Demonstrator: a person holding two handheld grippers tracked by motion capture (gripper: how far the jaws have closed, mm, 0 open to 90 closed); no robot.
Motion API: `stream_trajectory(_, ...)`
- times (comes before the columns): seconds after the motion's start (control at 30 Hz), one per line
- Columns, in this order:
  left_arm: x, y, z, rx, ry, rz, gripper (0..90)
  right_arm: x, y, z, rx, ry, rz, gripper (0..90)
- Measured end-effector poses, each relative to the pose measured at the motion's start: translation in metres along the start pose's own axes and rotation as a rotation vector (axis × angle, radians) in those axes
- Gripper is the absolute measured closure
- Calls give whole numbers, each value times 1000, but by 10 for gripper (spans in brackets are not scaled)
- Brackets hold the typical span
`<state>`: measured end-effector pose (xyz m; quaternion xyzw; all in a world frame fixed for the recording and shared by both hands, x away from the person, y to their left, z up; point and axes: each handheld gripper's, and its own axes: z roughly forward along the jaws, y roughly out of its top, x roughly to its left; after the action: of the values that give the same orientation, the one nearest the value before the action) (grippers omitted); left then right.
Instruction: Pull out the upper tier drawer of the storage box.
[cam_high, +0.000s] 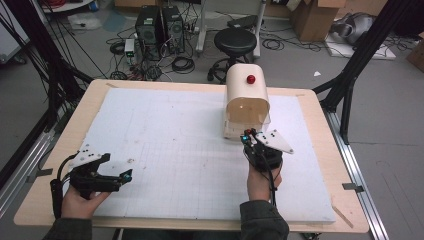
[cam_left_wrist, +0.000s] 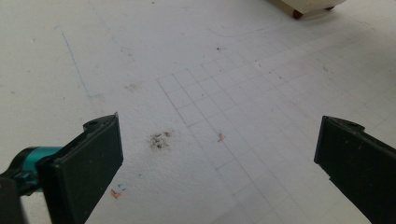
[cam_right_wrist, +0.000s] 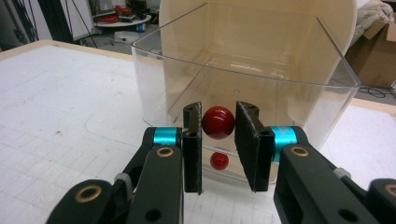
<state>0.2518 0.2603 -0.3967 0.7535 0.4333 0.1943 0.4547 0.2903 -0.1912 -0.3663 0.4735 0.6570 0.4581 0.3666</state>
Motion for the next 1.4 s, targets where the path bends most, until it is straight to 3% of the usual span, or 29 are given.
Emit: stream_trajectory(1.4,0,1,-1,-4,0,0,17,5,-7,-18,-13,15,2,727)
